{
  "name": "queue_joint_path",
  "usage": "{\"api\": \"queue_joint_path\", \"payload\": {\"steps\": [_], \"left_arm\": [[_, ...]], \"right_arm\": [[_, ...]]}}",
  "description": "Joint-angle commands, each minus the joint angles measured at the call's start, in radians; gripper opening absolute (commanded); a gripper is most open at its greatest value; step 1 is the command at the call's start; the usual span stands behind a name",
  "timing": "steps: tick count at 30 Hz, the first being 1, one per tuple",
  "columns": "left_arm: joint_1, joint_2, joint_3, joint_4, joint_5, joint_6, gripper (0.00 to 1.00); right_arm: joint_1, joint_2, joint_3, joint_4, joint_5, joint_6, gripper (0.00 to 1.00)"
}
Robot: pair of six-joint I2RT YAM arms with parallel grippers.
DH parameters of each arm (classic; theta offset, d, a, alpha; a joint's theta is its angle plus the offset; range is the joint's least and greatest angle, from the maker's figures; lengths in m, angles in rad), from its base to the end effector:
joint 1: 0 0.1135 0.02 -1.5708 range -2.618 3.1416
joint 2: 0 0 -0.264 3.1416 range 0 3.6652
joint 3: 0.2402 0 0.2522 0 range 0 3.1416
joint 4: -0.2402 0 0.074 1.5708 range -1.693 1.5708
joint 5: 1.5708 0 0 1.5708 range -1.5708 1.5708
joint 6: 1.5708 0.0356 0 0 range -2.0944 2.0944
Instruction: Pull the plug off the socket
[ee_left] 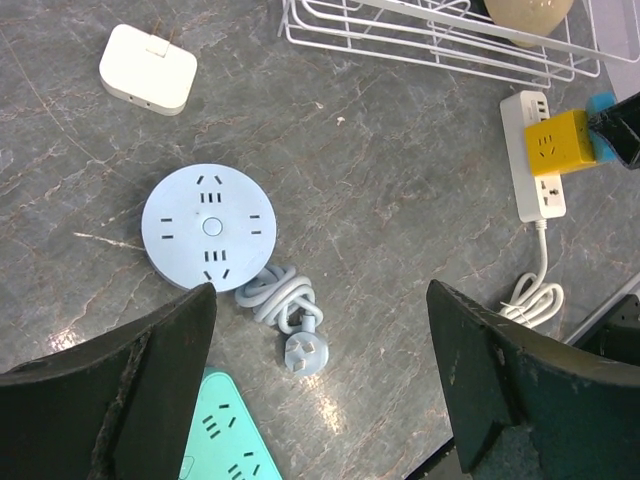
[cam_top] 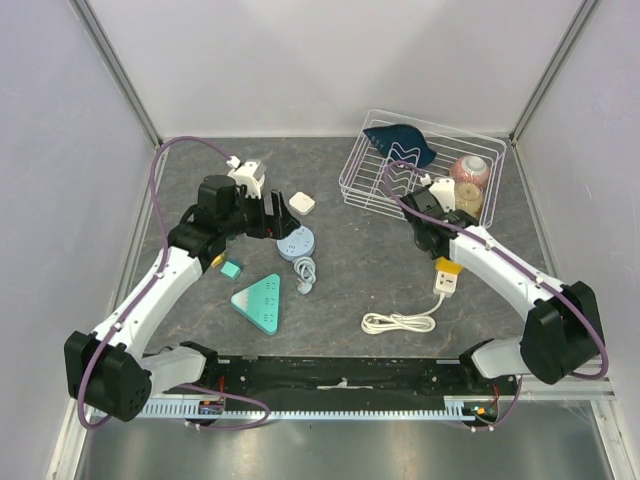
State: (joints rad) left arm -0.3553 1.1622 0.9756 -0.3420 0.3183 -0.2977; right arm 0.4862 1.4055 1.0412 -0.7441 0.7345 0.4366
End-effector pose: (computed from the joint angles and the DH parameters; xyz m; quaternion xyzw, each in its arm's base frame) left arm 0.2399 -0.1009 0.3149 0.1035 0.8537 -0.2878 0.4215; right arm 0.2513 0.1058 0.2528 0.0597 0.9102 -0.2177 0.3471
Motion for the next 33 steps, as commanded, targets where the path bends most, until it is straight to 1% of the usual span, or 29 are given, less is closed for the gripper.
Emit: {"api": "queue_joint_path", "payload": {"steps": [1, 4, 5, 6, 8, 11, 13, 15, 16, 19, 22, 23, 24, 28, 29, 30, 31, 33], "left_arm": [[-0.017, -0.021, 0.001, 0.047, 0.030, -0.009, 0.90], [-0.045, -0.027, -0.009, 0.072, 0.039, -0.038, 0.85], [-0.069, -0.032, -0.020, 0.083, 0.035, -0.052, 0.84], [-0.083, -0.036, -0.025, 0.096, 0.028, -0.058, 0.83], [-0.132, -0.039, -0.040, 0.133, -0.004, -0.081, 0.81], [-0.212, -0.018, -0.054, 0.187, -0.051, -0.127, 0.78], [-0.272, 0.023, -0.048, 0.210, -0.064, -0.167, 0.77], [-0.307, 0.063, -0.037, 0.250, -0.076, -0.195, 0.75], [-0.338, 0.108, -0.031, 0.268, -0.076, -0.222, 0.75], [-0.372, 0.186, -0.025, 0.374, -0.058, -0.274, 0.74], [-0.415, 0.310, 0.003, 0.503, -0.027, -0.354, 0.70], [-0.421, 0.376, 0.014, 0.530, 0.007, -0.366, 0.69], [-0.427, 0.405, 0.027, 0.590, 0.024, -0.377, 0.68], [-0.456, 0.540, 0.121, 0.678, 0.054, -0.440, 0.66], [-0.459, 0.566, 0.142, 0.678, 0.059, -0.445, 0.66], [-0.462, 0.617, 0.161, 0.678, 0.061, -0.448, 0.66], [-0.467, 0.637, 0.194, 0.675, 0.061, -0.454, 0.65], [-0.470, 0.686, 0.219, 0.675, 0.064, -0.457, 0.65]], "right_arm": [[-0.024, -0.056, -0.033, 0.038, -0.087, -0.007, 0.17], [-0.035, -0.088, -0.046, 0.048, -0.119, -0.007, 0.07], [-0.037, -0.095, -0.050, 0.051, -0.135, -0.007, 0.02], [-0.041, -0.115, -0.056, 0.052, -0.144, -0.006, 0.00], [-0.047, -0.138, -0.059, 0.068, -0.171, -0.006, 0.00], [-0.058, -0.183, -0.055, 0.086, -0.262, 0.008, 0.00], [-0.060, -0.212, -0.046, 0.089, -0.312, 0.022, 0.00], [-0.060, -0.240, -0.044, 0.095, -0.369, 0.022, 0.00], [-0.060, -0.249, -0.046, 0.112, -0.389, 0.021, 0.00], [-0.060, -0.275, -0.069, 0.143, -0.434, 0.019, 0.00], [-0.060, -0.266, -0.084, 0.144, -0.432, 0.011, 0.00], [-0.061, -0.264, -0.089, 0.147, -0.429, 0.002, 0.00], [-0.060, -0.261, -0.093, 0.147, -0.425, -0.002, 0.00], [-0.067, -0.261, -0.092, 0.147, -0.412, -0.024, 0.00], [-0.070, -0.260, -0.089, 0.149, -0.406, -0.035, 0.03], [-0.072, -0.261, -0.087, 0.147, -0.399, -0.035, 0.09], [-0.074, -0.261, -0.087, 0.144, -0.388, -0.033, 0.21], [-0.078, -0.261, -0.089, 0.141, -0.380, -0.038, 0.30]]}}
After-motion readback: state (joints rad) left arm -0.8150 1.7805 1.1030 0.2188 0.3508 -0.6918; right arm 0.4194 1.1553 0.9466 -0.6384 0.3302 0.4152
